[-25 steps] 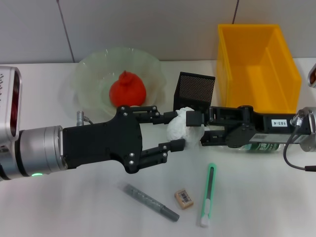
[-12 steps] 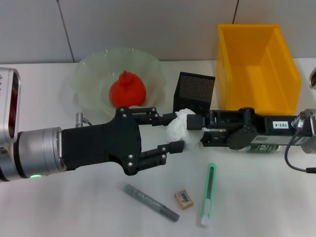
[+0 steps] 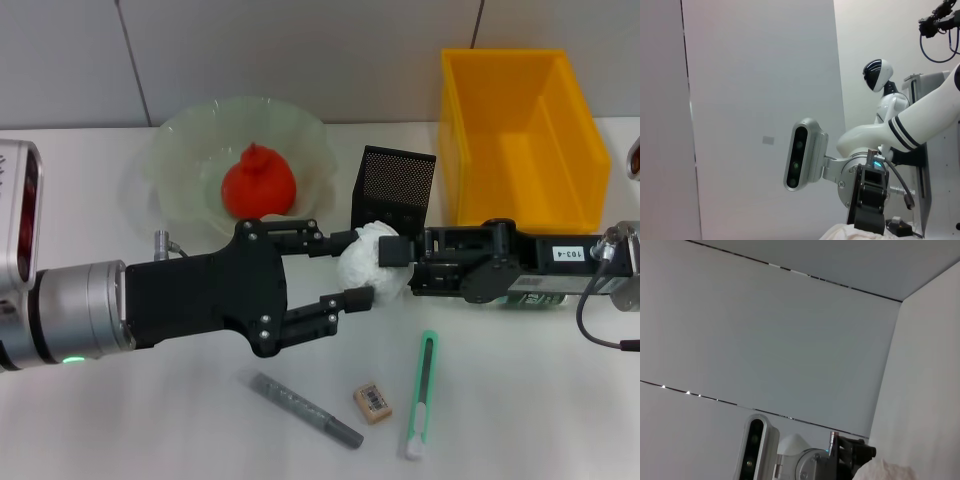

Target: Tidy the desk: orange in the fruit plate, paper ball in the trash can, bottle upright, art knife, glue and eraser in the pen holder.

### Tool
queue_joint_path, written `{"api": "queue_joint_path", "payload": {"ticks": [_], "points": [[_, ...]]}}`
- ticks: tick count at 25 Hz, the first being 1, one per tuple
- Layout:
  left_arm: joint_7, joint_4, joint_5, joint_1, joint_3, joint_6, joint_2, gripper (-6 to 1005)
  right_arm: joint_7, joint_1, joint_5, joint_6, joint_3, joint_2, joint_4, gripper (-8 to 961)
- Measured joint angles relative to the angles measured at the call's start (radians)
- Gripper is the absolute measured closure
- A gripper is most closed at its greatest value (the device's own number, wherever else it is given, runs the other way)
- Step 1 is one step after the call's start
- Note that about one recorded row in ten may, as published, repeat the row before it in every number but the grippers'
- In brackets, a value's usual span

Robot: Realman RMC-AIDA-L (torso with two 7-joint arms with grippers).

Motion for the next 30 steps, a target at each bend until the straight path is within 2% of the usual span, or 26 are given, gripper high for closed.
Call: {"api": "queue_joint_path", "payload": {"ticks": [7, 12, 17, 21, 22, 23, 26, 30], "points": [[-0.012, -0.006, 0.004, -0.003, 0.001, 0.0, 0.001, 453, 0.0, 0.0, 0.0, -0.001, 0.0, 0.003, -0.003, 456], [-0.013, -0.006, 0.006, -0.003, 0.0, -0.001, 0.0, 435, 0.0, 0.002, 0.0, -0.003, 0.0, 0.003, -0.004, 460], [-0.013, -0.006, 0.005, -0.002, -0.01, -0.001, 0.001, 186, 0.0, 0.001, 0.006, -0.003, 0.0, 0.003, -0.004, 477], [-0.061, -0.006, 0.007, 0.015, -0.049, -0.008, 0.011, 167, -0.01, -0.007, 0.009, -0.003, 0.004, -0.002, -0.004, 482], [-0.077, -0.006, 0.009, 0.019, -0.058, -0.009, 0.014, 168, -0.019, -0.012, 0.01, -0.003, 0.008, -0.006, -0.005, 482], [-0.113, -0.007, 0.013, 0.034, -0.066, -0.009, 0.029, 168, -0.032, -0.018, 0.013, -0.003, 0.012, -0.011, -0.006, 483], [-0.135, -0.008, 0.013, 0.049, -0.066, -0.008, 0.041, 169, -0.071, -0.039, 0.041, -0.003, 0.037, -0.033, -0.007, 483], [-0.154, -0.013, 0.014, 0.075, -0.067, -0.009, 0.048, 170, -0.107, -0.084, 0.12, -0.016, 0.064, -0.073, -0.01, 483]]}}
